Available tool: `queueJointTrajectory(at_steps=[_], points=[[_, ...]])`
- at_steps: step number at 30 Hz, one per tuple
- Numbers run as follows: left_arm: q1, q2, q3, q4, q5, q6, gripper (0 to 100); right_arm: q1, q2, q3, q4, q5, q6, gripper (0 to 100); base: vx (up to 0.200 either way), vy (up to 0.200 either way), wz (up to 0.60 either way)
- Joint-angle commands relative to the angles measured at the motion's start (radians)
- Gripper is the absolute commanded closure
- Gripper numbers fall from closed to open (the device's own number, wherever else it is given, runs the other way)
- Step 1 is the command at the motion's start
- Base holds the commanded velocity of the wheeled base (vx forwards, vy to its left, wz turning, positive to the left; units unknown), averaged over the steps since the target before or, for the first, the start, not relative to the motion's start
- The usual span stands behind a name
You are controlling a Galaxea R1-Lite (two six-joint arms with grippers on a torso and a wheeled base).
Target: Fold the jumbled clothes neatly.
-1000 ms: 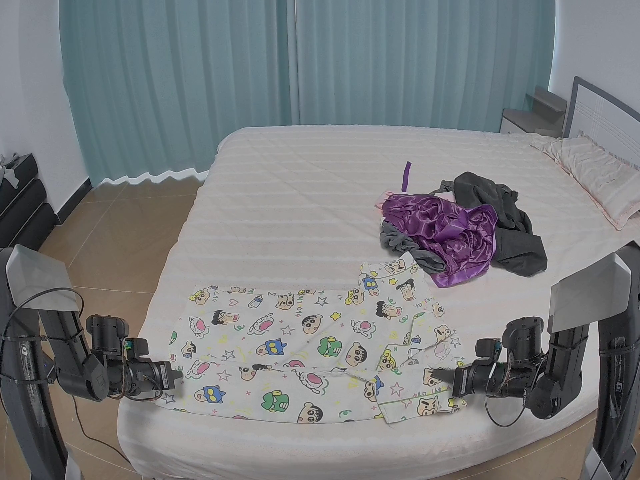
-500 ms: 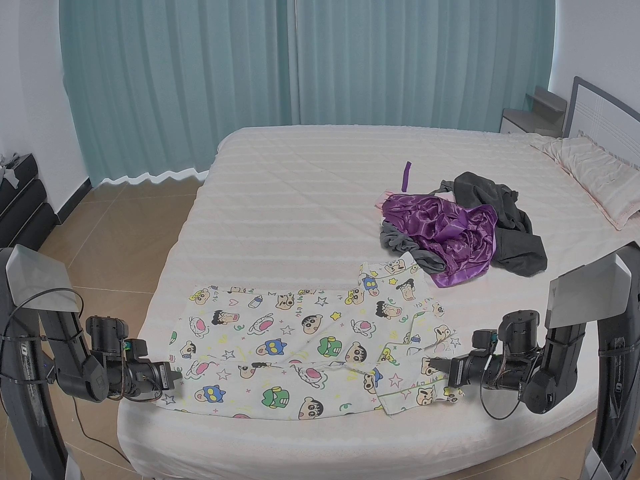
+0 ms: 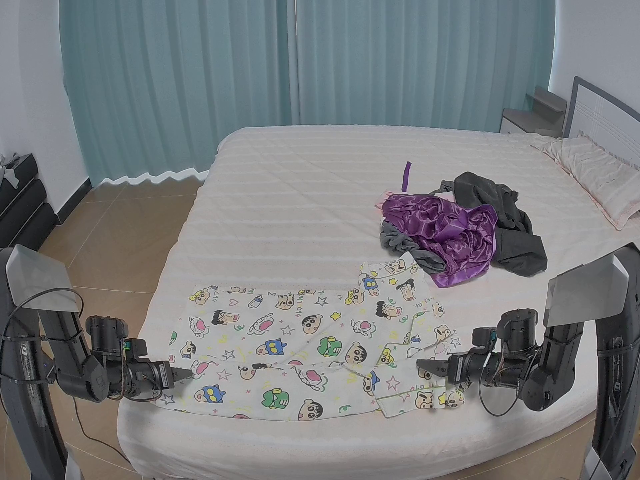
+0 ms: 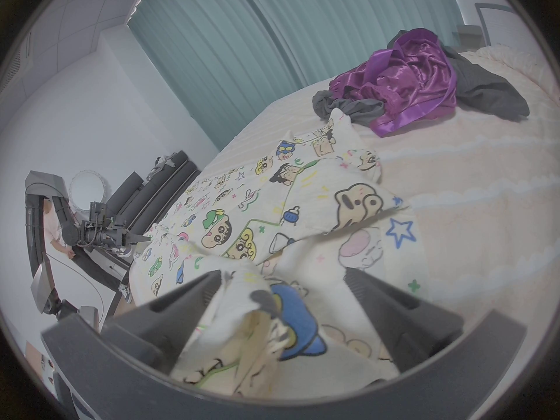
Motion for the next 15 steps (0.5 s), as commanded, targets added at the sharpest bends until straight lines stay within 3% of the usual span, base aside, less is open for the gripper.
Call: queueJointTrajectory(at_steps=[1,5,8,15], points=[[0.001,-0.002,-0.005,0.000,0.000,-0.014,0,-0.034,-0.027,-0.001,-0.002,-0.021,0.001,0,0.000,0.000,0.00],[0.003,-0.002,-0.008,-0.005,0.000,-0.032,0,-0.052,-0.070,0.005,-0.006,-0.049,0.007,0,0.000,0.000,0.00],[0.020,-0.010,-0.009,-0.005,-0.003,-0.072,0,-0.040,-0.148,0.017,-0.005,-0.099,0.082,0,0.000,0.000,0.00],[0.055,-0.037,-0.037,-0.007,-0.048,-0.190,0,0.096,-0.254,0.080,-0.003,-0.222,0.187,0,0.000,0.000,0.00]])
